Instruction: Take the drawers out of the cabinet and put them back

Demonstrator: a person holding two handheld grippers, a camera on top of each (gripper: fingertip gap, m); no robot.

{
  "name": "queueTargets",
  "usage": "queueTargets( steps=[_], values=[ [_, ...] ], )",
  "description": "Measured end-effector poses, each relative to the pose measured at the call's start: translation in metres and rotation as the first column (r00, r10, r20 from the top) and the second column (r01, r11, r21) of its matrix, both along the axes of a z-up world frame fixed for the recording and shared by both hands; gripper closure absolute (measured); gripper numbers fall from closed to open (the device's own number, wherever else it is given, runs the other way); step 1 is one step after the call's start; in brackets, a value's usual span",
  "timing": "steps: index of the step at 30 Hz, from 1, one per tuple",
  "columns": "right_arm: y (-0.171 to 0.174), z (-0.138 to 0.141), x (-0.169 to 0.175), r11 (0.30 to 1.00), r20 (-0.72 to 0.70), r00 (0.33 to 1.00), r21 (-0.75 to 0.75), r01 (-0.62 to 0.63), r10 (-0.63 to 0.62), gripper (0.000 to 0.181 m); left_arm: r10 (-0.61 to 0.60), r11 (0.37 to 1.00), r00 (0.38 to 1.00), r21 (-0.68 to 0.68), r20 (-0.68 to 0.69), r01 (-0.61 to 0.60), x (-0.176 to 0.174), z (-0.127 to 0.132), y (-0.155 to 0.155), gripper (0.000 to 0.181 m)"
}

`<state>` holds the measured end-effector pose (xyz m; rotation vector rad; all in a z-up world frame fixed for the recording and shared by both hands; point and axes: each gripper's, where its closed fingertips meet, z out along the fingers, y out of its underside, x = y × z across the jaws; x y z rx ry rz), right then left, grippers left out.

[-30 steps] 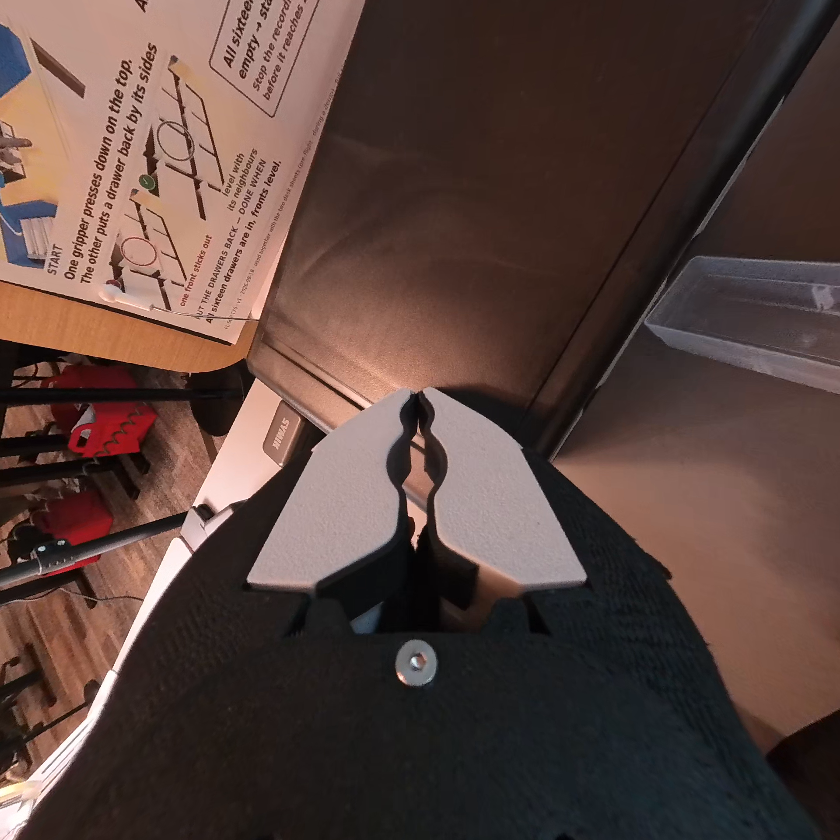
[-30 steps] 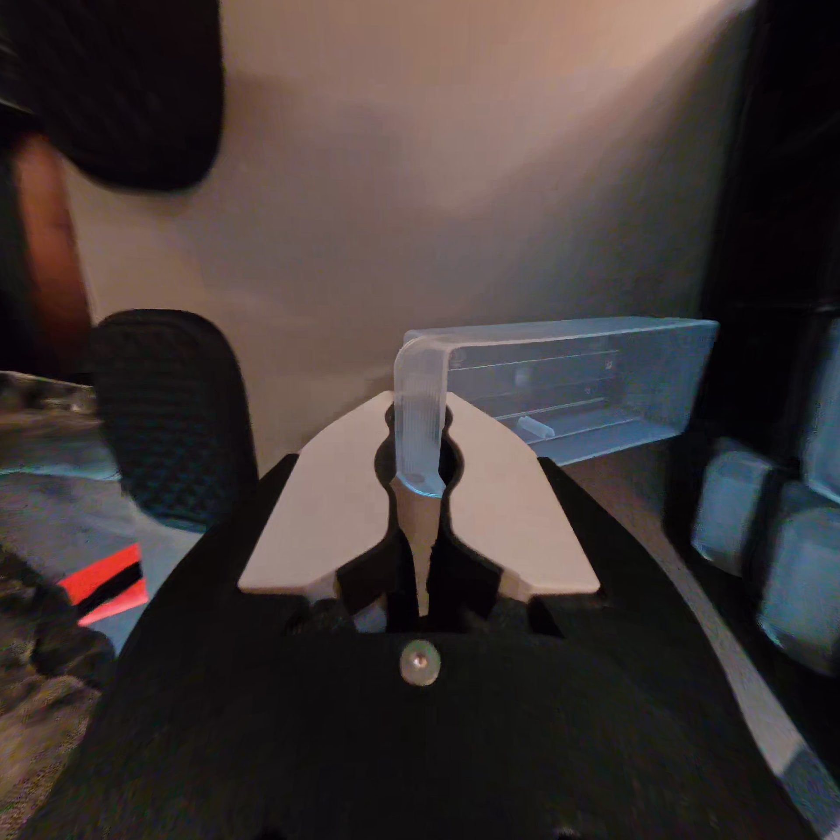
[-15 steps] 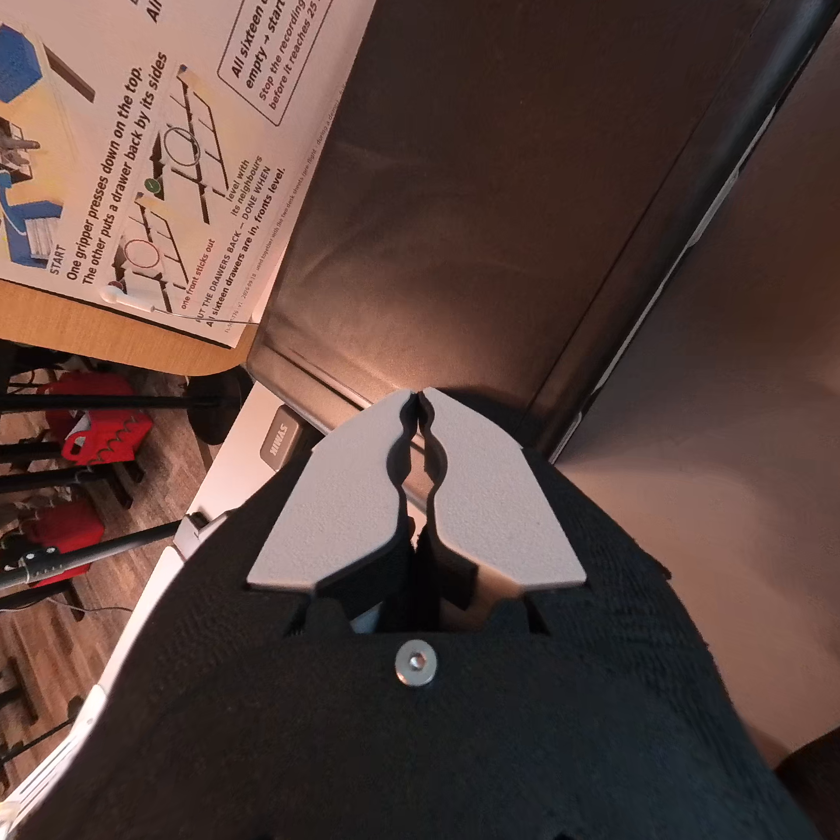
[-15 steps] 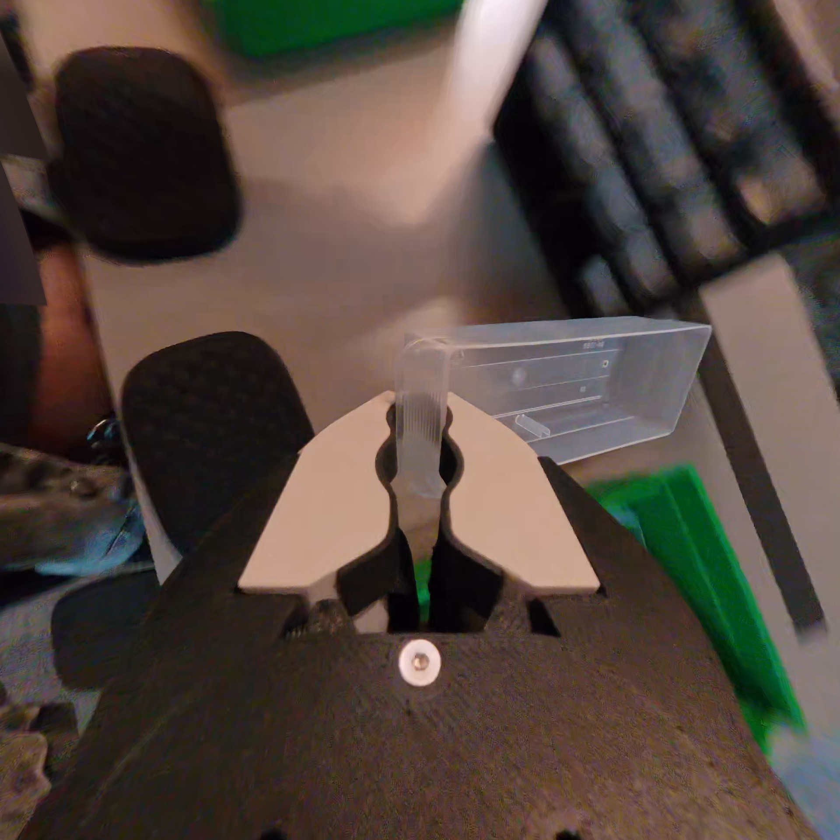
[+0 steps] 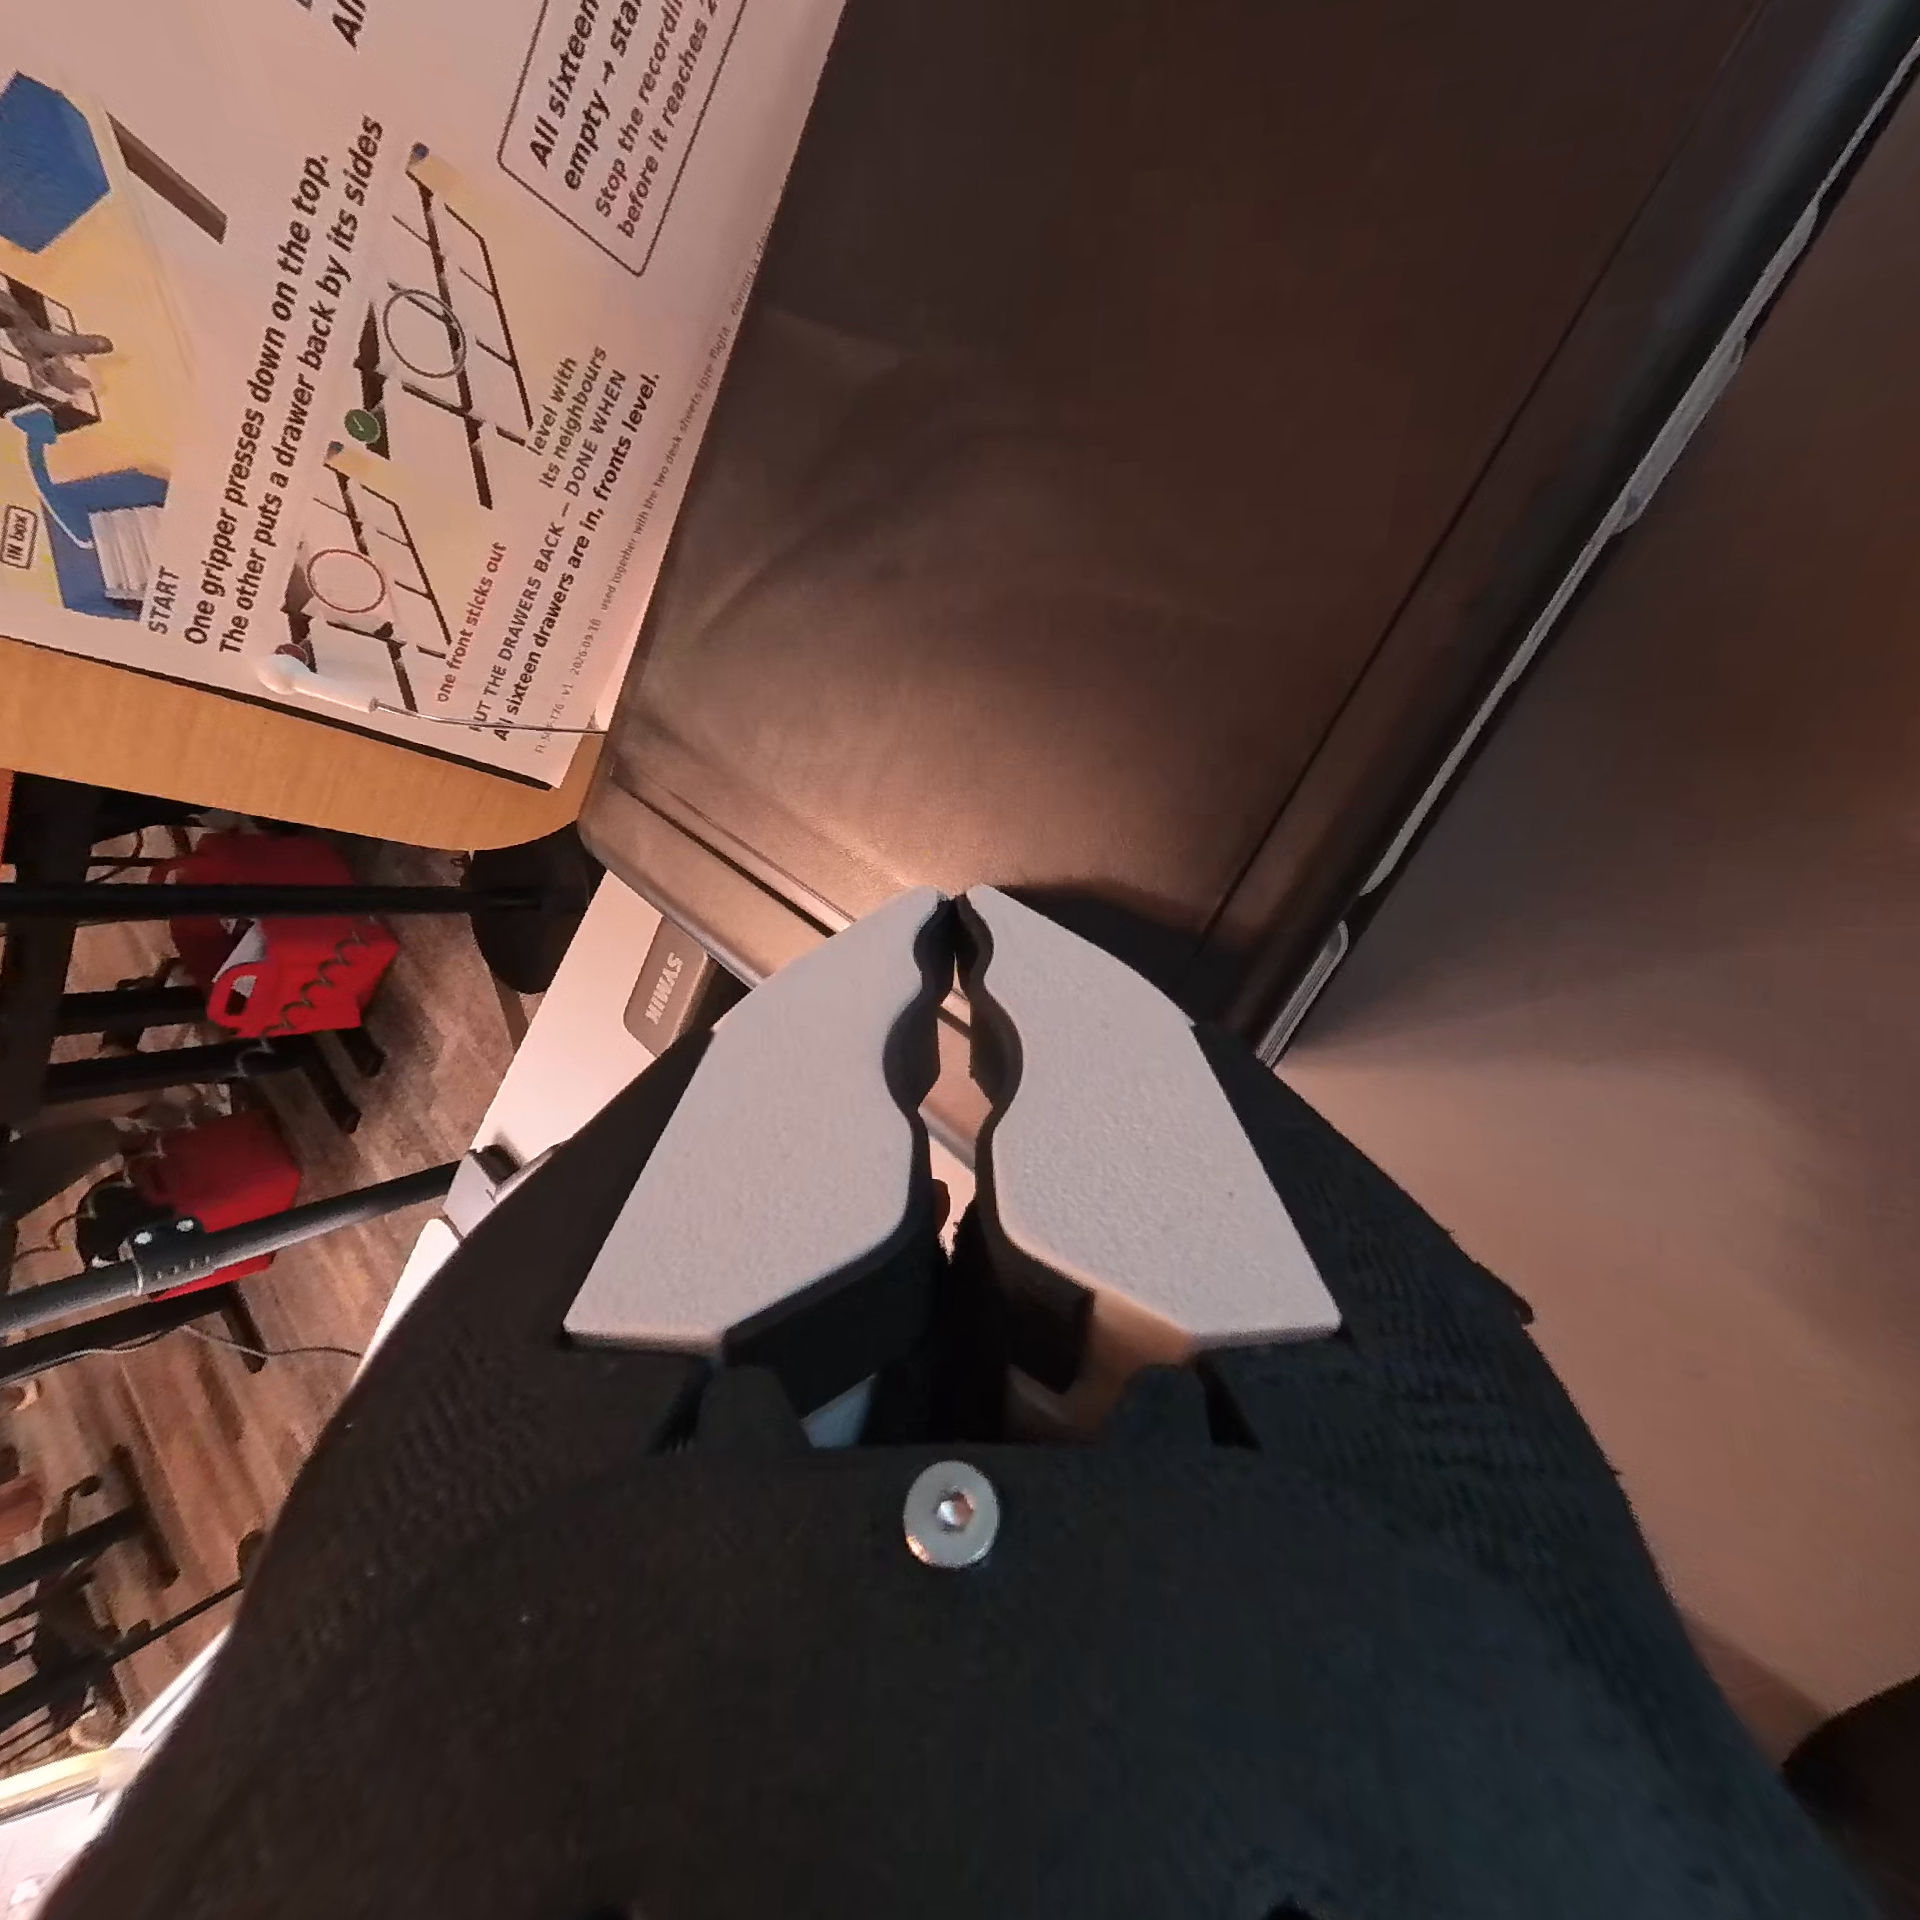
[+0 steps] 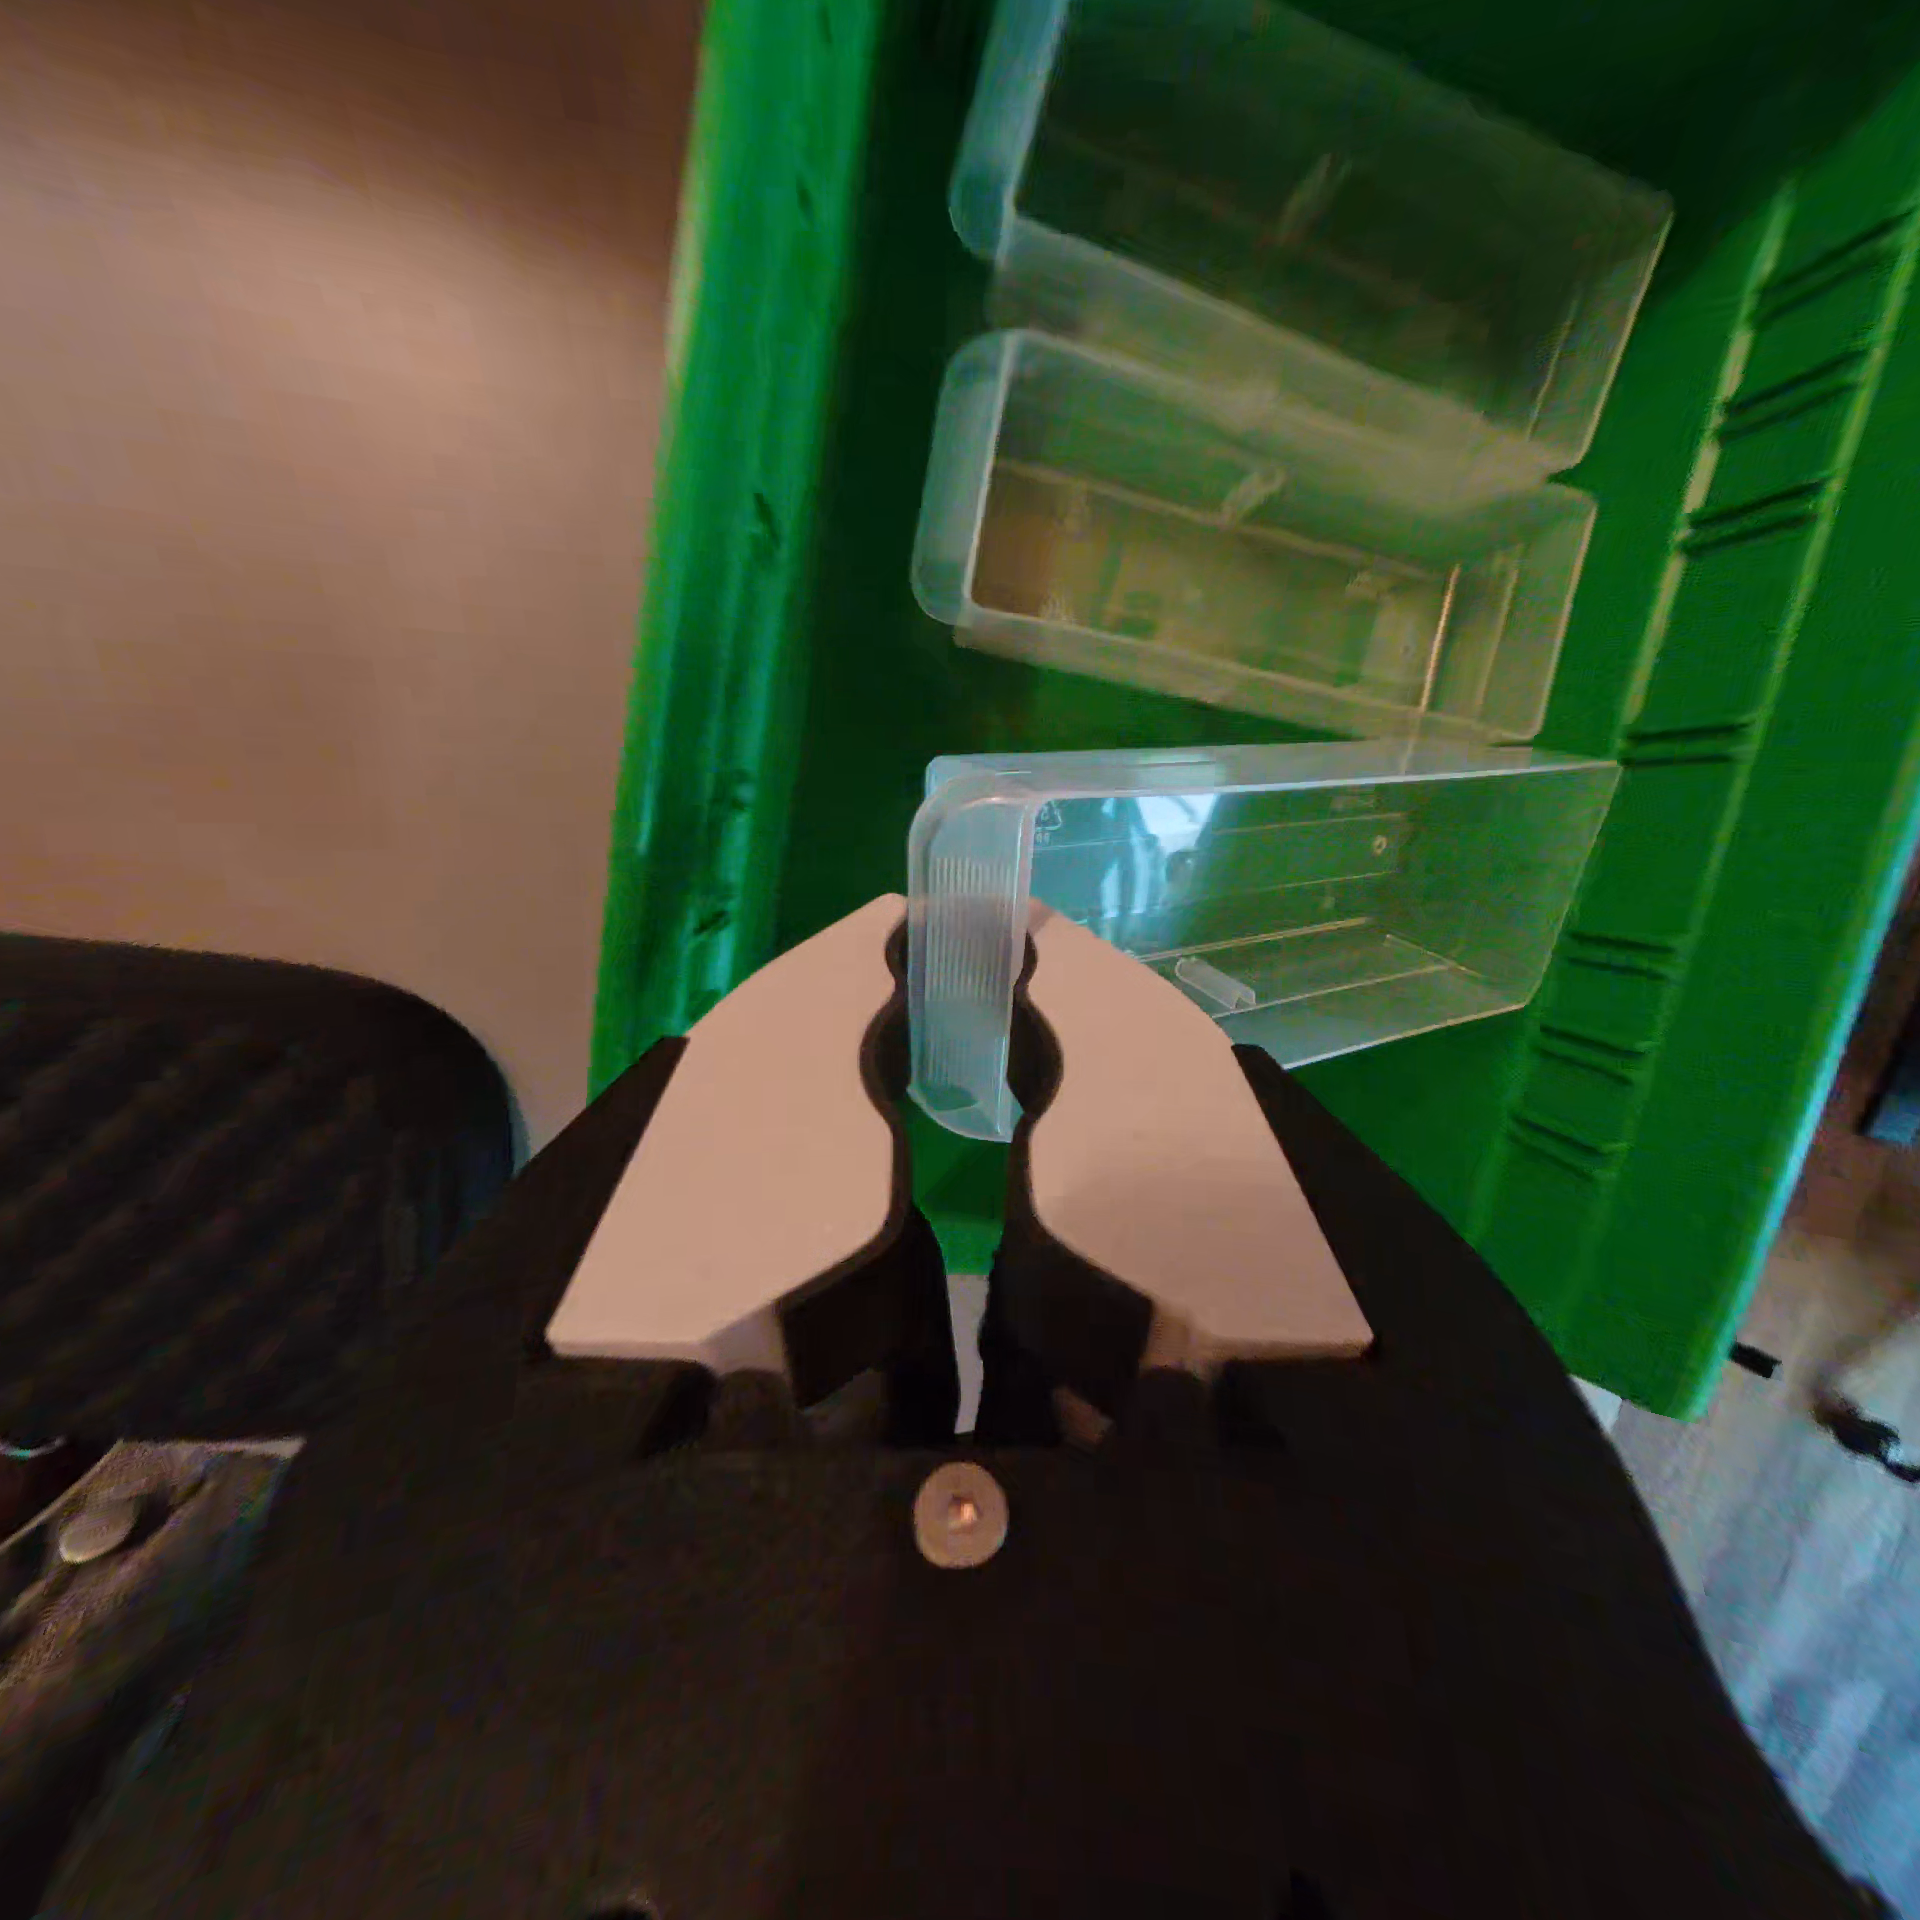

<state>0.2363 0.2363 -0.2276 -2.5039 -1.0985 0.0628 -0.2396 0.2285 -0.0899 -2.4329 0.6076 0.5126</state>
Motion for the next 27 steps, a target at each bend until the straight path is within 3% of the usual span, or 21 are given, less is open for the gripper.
queueTargets(
  steps=[1,10,17,23,27],
  values=[
    [0.003,-0.008,-0.001,1.0,0.013,1.0,-0.018,0.01,-0.01,0.168,-0.001,1.0,1.0,0.003,0.01,0.001,0.0,0.0,0.0,0.181],
    [0.014,-0.053,-0.007,0.99,0.144,0.99,-0.136,0.025,-0.006,0.168,-0.016,1.0,0.998,0.024,0.069,0.014,0.0,0.0,0.0,0.181],
    [0.017,-0.06,-0.017,0.982,0.064,0.998,-0.19,-0.005,0.017,0.161,-0.013,1.0,0.998,0.022,0.054,0.012,0.0,0.0,0.0,0.181],
    [0.019,-0.028,-0.025,0.99,-0.116,0.992,-0.126,-0.057,0.043,0.132,-0.012,1.0,0.999,0.016,0.052,0.011,0.0,0.0,0.0,0.181],
    [0.026,0.021,-0.039,0.995,-0.272,0.959,0.089,-0.055,0.077,0.123,-0.011,1.0,0.999,0.019,0.051,0.01,0.0,0.0,0.0,0.181]
  ],
)
